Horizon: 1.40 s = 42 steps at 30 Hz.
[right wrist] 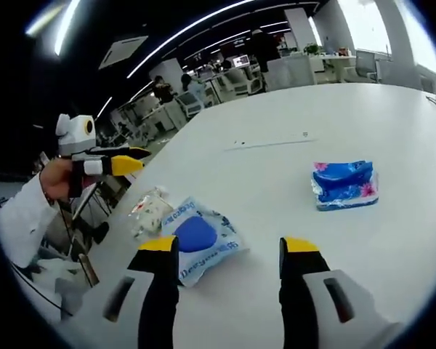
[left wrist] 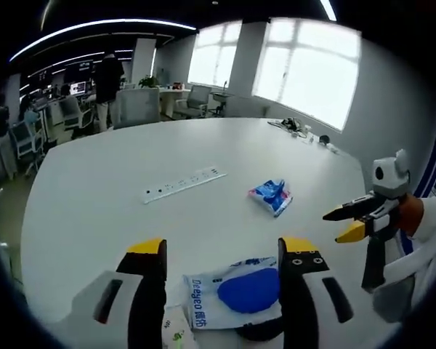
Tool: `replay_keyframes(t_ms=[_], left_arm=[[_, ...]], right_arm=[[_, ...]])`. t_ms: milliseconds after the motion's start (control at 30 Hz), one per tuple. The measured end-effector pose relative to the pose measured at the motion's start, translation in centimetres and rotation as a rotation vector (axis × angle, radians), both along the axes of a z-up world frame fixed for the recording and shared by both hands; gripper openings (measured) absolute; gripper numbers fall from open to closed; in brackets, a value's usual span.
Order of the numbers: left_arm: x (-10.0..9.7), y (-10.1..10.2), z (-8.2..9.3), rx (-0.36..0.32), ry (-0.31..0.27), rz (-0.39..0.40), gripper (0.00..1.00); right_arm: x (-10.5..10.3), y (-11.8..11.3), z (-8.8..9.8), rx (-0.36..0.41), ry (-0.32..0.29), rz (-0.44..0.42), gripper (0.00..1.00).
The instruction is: Arrange the tabletop items into an orderly group along one side of the table until the central work area is clear of visible clutter.
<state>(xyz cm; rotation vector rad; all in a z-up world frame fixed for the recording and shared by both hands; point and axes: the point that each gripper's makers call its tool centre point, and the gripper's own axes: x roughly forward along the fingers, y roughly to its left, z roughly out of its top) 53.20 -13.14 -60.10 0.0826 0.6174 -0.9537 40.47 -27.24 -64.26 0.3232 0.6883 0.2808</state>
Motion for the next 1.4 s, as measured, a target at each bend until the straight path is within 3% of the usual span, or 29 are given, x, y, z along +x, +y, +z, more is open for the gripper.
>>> replay_keyframes(t_ms=[367,733,1200,1400], left_arm=[[0.0,1.3,-1.0,0.003,0.015,0.008,0.62],[0.2,3.1,-2.5,0.024,0.032,0.027,0.61],[0.3,3.9,-4.0,0.042,0.058,0.034,0.60],[0.5,4.1,-4.2,0.046,0.055,0.035,0.58]], right_arm=[[-1.5,2.9,-2.5,0.036,0.065,0.016,0.52],[-2.4,4.1,-4.6,0.078,0.126,0.007,0.47],[-2.0,5.9,-5.6,0.118,0.150,0.031,0.34],[-1.6,6.2,-5.8,0.150,0.157,0.019,0.24]])
